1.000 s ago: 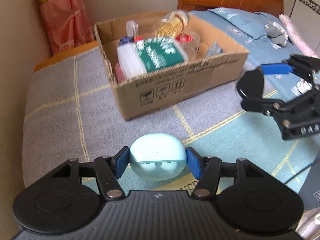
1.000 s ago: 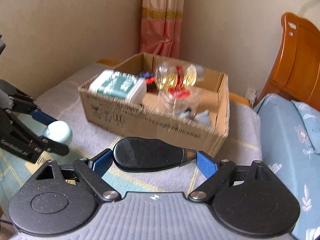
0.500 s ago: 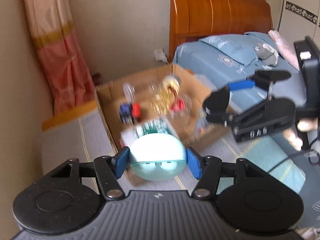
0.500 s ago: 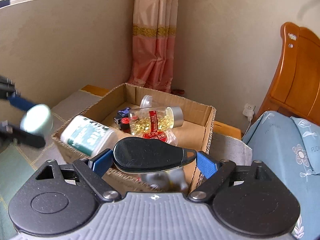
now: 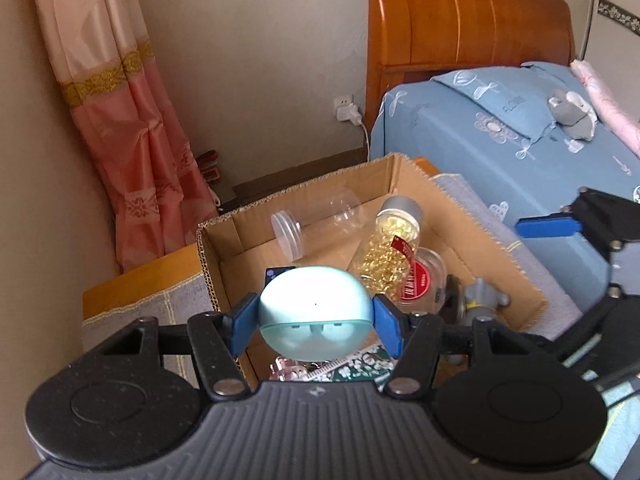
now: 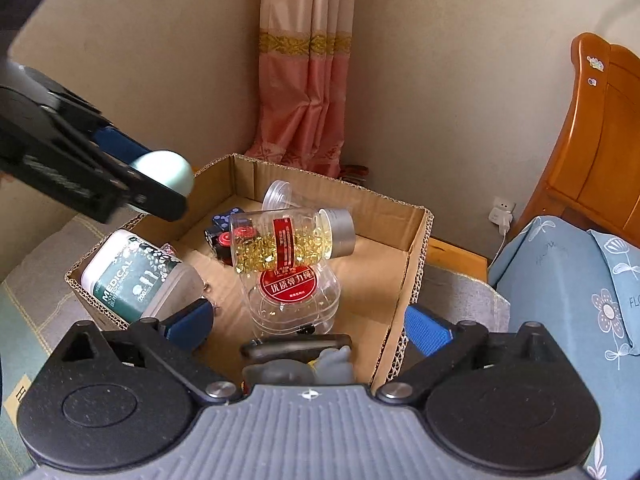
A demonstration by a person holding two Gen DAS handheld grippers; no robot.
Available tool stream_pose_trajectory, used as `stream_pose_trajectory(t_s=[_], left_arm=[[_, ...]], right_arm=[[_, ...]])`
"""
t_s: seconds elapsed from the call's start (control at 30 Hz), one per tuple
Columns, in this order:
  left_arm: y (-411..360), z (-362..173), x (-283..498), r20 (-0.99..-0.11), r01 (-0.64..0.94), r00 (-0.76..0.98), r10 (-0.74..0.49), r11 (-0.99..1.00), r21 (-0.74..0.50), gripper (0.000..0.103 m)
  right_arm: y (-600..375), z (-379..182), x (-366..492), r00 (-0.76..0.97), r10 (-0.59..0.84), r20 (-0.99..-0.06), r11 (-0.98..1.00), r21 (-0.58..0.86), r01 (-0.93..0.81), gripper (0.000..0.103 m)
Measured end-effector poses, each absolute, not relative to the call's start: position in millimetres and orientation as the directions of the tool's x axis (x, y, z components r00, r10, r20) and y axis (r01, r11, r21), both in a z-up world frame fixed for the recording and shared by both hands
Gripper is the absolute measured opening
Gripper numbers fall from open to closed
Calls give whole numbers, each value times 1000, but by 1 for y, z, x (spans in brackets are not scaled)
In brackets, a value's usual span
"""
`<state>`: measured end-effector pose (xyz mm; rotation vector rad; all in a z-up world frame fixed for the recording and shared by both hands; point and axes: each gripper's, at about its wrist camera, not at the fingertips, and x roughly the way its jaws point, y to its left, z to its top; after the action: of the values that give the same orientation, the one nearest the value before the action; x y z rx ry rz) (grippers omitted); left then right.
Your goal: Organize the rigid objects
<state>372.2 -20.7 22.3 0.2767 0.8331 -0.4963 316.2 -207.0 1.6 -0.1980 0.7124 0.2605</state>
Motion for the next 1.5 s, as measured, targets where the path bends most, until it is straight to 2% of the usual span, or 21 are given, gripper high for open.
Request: stream_pose_trajectory(t_s=[0.17, 0.2, 0.23, 0.3, 0.4, 0.5, 0.83, 1.0, 1.2, 1.5], left_arm=[[-25, 8, 380, -781, 517, 551, -293, 855, 43, 61], [-25, 6, 380, -776, 509, 562, -287, 860, 50, 65], [-25, 6, 380, -774, 504, 566, -284, 862, 52, 76], [-23, 8, 380, -766, 498, 574, -289, 866, 47, 90], [-20, 14, 374, -745, 496, 595, -300, 867, 47, 91], [-17, 21, 363, -722, 482, 627, -292, 874, 65, 98], [8, 49, 304, -657, 426, 707, -261, 899, 102, 100], [16, 56, 258, -616, 322, 768, -172, 936, 140, 102], [22, 43, 216, -636, 225, 761, -126, 971, 78, 102], [11, 40, 186, -639, 158, 767, -64, 983, 91, 102]], right_arm=[[-206, 4, 316, 727, 171, -666, 949, -88, -303, 103], [-206, 4, 316, 729, 170, -664, 949, -88, -302, 103], [-205, 5, 315, 730, 172, -662, 949, -87, -302, 103], [-204, 8, 314, 730, 176, -660, 949, -83, -304, 103], [-201, 11, 310, 728, 173, -663, 950, -83, -302, 103], [-197, 14, 307, 726, 162, -669, 953, -86, -292, 103], [-176, 33, 272, 707, 93, -701, 962, -119, -245, 103], [-166, 46, 242, 726, -1, -688, 971, -175, -165, 103], [-173, 46, 205, 712, -10, -702, 995, -79, -65, 103], [-179, 45, 170, 718, -59, -694, 998, -30, 53, 103]])
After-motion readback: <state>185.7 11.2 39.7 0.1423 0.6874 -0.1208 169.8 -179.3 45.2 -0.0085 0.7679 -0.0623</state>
